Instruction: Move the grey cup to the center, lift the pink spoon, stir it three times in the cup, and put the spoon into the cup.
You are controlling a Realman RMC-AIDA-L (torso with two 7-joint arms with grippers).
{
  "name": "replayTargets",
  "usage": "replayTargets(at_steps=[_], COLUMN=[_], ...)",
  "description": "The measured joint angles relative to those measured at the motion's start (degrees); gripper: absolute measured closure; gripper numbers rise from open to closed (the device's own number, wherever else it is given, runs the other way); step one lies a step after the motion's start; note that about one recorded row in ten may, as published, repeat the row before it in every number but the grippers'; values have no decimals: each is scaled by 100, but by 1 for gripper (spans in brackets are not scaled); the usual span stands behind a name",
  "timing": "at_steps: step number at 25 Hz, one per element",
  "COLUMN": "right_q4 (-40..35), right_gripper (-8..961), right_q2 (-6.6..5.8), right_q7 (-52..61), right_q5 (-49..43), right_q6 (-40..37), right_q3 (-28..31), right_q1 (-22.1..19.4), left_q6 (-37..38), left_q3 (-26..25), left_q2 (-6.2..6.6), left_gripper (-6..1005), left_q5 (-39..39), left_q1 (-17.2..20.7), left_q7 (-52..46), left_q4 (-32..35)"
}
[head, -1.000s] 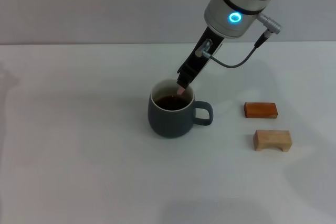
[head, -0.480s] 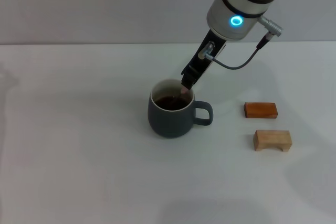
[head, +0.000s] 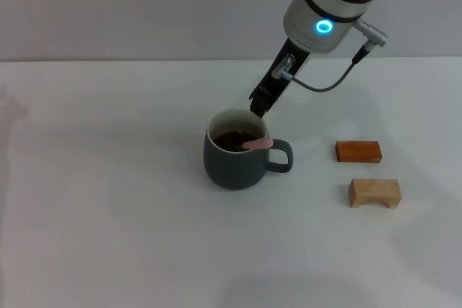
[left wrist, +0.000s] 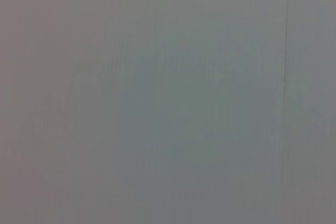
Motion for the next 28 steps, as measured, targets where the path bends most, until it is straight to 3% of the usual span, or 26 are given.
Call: replayTargets(at_steps=[6, 8, 11, 12, 13, 14, 15, 16, 18, 19, 22, 23, 24, 27, 28], right_q4=[113, 341, 561, 740, 1096, 1096, 1264, 1620, 1938, 1938, 2448, 2796, 2796, 3192, 3360], right_gripper=[774, 774, 775, 775, 775, 775, 775, 775, 775, 776, 776, 777, 777, 778, 778], right_q2=[-63, -91, -93, -72, -14, -14, 7, 42, 62, 62, 69, 73, 73, 73, 73], right_q7=[-34, -92, -177, -239, -460, -460, -623, -1064, -1508, -1508, -1947, -2162, -2162, -2327, -2337], right_q5=[-200, -213, -149, -74, 218, 218, 467, 1188, 1960, 1960, 2860, 3232, 3232, 3428, 3447], right_q6=[-905, -1617, -2101, -2419, -3087, -3087, -3381, -3983, -4520, -4520, -5353, -6139, -6139, -7446, -8113], right_q3=[69, 77, 90, 107, 128, 128, 113, 17, -153, -153, -565, -951, -951, -1492, -1715], right_q1=[-150, -516, -860, -1125, -1701, -1701, -1992, -2675, -3372, -3372, -4337, -5008, -5008, -5915, -6408], left_q6=[-10, -9, 13, 109, 137, 155, 178, 178, 200, 200, 203, 203, 203, 198, 198], left_q3=[0, -1, -1, -1, -2, -5, -6, -6, -9, -9, -10, -9, -11, -23, -26], left_q2=[-12, -18, -22, -27, -27, -25, -20, -20, 7, 7, 45, 64, 71, 85, 88], left_gripper=[1001, 1001, 1001, 1001, 1001, 1001, 1001, 1001, 1001, 1001, 1001, 1001, 1001, 1001, 1001], left_q5=[-25, -27, -27, -27, -25, -27, -26, -26, -26, -26, -26, -23, -26, -26, -25], left_q1=[3, 5, 7, 24, 35, 40, 50, 50, 73, 73, 87, 94, 96, 107, 116], left_q7=[0, 0, 0, 0, -3, -9, -29, -29, -96, -96, -133, -144, -159, -200, -206], left_q4=[0, -9, -20, -40, -42, -43, -43, -43, -46, -46, -53, -57, -61, -62, -62])
